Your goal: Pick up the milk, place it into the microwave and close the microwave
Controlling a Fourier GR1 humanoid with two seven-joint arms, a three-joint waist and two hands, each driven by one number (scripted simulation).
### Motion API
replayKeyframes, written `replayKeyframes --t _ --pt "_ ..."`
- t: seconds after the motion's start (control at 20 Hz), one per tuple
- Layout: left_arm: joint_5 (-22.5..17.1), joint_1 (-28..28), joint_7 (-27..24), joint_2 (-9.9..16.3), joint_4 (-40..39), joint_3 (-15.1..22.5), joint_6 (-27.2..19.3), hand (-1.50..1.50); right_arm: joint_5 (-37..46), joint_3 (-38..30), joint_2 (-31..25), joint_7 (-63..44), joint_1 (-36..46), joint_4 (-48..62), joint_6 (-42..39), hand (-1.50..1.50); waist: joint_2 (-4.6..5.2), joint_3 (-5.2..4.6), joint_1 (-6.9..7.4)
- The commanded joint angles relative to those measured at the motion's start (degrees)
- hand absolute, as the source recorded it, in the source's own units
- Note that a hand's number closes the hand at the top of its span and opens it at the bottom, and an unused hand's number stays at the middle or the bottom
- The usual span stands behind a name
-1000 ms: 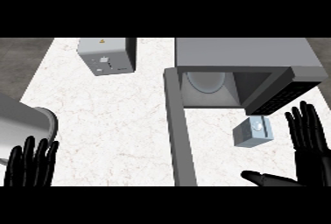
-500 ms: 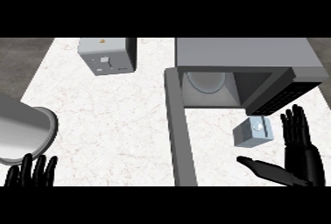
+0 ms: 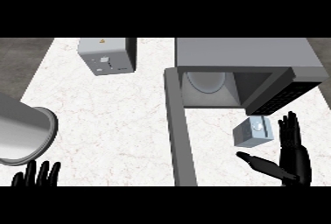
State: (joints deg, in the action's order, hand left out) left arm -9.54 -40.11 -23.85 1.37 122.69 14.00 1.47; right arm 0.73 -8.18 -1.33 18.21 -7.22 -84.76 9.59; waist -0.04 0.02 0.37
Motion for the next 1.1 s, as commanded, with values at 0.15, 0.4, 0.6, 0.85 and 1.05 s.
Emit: replayKeyframes --t 0.15,0.4,0.6,0.85,1.05 --pt "-3.6 -4.3 -2.5 2.5 1.9 -1.4 2.2 -1.50 0.8 -0.6 1.2 13.8 0.5 13.9 -0.3 -1.50 -0.02 0.01 0.17" --pt "-2.6 -2.3 -0.8 2.5 2.1 -0.7 0.9 -1.50 -1.7 -4.5 -1.9 17.0 2.5 19.3 -2.7 -1.50 0.00 0.00 -0.11" --pt "-0.6 -5.6 -4.0 2.4 0.5 1.2 1.4 -1.50 -2.1 -5.8 -4.6 17.7 8.0 25.2 -4.0 -1.50 -0.01 0.00 0.08" --pt "-3.5 -6.0 -6.6 4.0 -0.7 -1.7 3.3 -1.50 -0.1 -3.5 -2.3 20.7 8.9 26.5 -1.6 -1.50 -0.05 -0.03 0.02" --pt "-5.3 -5.8 -4.0 4.4 2.4 -2.4 2.5 -1.50 -1.2 -6.1 -5.2 28.5 13.3 37.8 -5.1 -1.50 0.04 0.02 0.16"
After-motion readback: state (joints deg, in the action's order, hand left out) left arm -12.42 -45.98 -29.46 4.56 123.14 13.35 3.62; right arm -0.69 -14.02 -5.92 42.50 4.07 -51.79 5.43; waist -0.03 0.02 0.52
